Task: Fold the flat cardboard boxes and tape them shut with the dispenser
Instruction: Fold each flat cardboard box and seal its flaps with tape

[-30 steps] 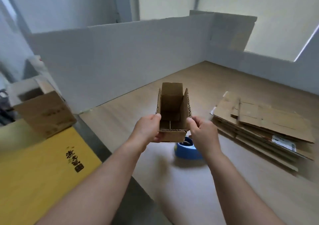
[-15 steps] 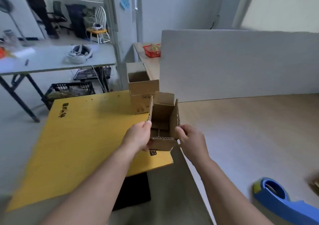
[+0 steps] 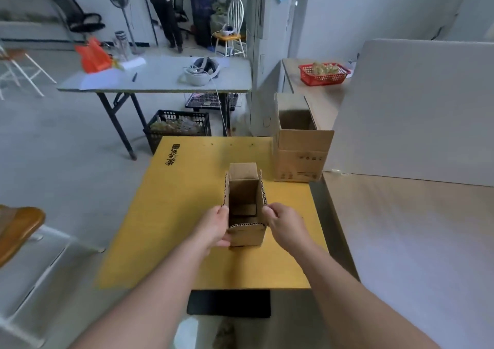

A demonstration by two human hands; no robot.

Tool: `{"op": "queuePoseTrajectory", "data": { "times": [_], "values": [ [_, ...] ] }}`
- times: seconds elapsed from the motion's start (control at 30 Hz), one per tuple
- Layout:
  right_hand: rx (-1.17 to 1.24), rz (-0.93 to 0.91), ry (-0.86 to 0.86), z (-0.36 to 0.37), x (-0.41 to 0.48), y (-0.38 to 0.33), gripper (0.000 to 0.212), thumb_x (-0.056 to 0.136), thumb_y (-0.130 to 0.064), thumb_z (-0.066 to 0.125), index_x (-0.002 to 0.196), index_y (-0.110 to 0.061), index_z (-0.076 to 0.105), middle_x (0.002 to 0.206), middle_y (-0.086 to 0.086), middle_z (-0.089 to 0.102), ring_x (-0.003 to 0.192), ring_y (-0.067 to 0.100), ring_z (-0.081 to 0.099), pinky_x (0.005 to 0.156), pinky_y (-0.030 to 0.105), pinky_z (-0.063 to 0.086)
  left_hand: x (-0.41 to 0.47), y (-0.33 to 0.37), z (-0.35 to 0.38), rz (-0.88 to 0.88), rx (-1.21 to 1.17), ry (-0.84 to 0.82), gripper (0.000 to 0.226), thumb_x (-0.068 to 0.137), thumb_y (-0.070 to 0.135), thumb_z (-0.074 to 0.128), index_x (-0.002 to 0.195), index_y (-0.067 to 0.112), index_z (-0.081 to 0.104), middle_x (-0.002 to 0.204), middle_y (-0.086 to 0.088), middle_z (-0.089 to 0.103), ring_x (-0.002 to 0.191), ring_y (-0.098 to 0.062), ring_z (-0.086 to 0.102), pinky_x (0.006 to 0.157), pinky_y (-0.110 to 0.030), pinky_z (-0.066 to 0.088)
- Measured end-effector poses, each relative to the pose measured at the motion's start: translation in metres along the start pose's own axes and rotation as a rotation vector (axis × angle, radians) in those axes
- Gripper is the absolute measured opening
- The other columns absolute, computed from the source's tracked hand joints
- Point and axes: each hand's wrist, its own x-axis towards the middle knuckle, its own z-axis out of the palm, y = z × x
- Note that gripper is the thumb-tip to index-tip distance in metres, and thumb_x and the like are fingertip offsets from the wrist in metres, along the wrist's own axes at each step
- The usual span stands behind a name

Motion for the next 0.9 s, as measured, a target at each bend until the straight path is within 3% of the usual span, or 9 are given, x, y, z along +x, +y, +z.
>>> {"op": "queuePoseTrajectory", "data": {
  "times": [0.13, 0.4, 0.5, 0.6, 0.77, 0.9],
  "values": [
    [-0.039, 0.034, 0.015, 0.006, 0.048, -0.021, 0.037, 0.101, -0.038, 0.034, 0.116, -0.016, 0.06, 0.104, 0.007, 0.066, 0.095, 0.026, 0.058, 0.079, 0.037, 0.048, 0.047, 0.02, -0.014, 0.014, -0.044, -0.015, 0.041, 0.105, 0.027, 0.028, 0.142, 0.011, 0.038, 0.098, 0.002, 0.043, 0.07, -0.021, 0.058, 0.078, -0.037, 0.054],
    [0.038, 0.186, 0.218, 0.009, 0.111, -0.025, 0.05, 0.101, -0.047, 0.026, 0.117, -0.012, 0.058, 0.104, 0.005, 0.063, 0.096, 0.022, 0.057, 0.081, 0.037, 0.046, 0.146, 0.069, -0.03, 0.048, 0.023, -0.071, 0.044, 0.105, 0.03, 0.026, 0.143, 0.011, 0.037, 0.122, -0.006, 0.045, 0.089, -0.032, 0.064, 0.078, -0.036, 0.055],
    [-0.024, 0.241, 0.25, 0.005, 0.128, -0.016, 0.043, 0.102, -0.043, 0.031, 0.114, -0.013, 0.059, 0.102, 0.006, 0.065, 0.092, 0.022, 0.058, 0.081, 0.038, 0.049, 0.175, 0.087, -0.024, 0.06, 0.027, -0.108, 0.045, 0.105, 0.031, 0.026, 0.146, 0.013, 0.034, 0.142, -0.01, 0.043, 0.088, -0.03, 0.064, 0.078, -0.037, 0.055],
    [-0.108, 0.278, 0.267, -0.005, 0.144, -0.009, 0.029, 0.1, -0.036, 0.04, 0.111, -0.016, 0.059, 0.101, 0.004, 0.065, 0.086, 0.02, 0.06, 0.078, 0.037, 0.053, 0.198, 0.105, -0.015, 0.072, 0.043, -0.119, 0.045, 0.106, 0.031, 0.025, 0.146, 0.013, 0.034, 0.144, -0.011, 0.042, 0.091, -0.031, 0.065, 0.078, -0.036, 0.055],
    [-0.177, 0.274, 0.274, -0.019, 0.165, -0.006, 0.024, 0.099, -0.031, 0.044, 0.109, -0.017, 0.062, 0.101, 0.002, 0.064, 0.085, 0.021, 0.062, 0.077, 0.04, 0.055, 0.225, 0.129, -0.005, 0.085, 0.059, -0.12, 0.044, 0.105, 0.032, 0.025, 0.143, 0.012, 0.036, 0.141, -0.011, 0.045, 0.094, -0.032, 0.065, 0.086, -0.041, 0.056],
    [-0.259, 0.248, 0.296, -0.021, 0.173, -0.005, 0.024, 0.099, -0.028, 0.042, 0.098, -0.018, 0.064, 0.092, 0.0, 0.063, 0.076, 0.019, 0.06, 0.069, 0.035, 0.054, 0.232, 0.141, -0.002, 0.112, 0.089, -0.159, 0.046, 0.105, 0.035, 0.029, 0.145, 0.014, 0.035, 0.142, -0.01, 0.045, 0.092, -0.028, 0.062, 0.08, -0.037, 0.056]
  ]
}}
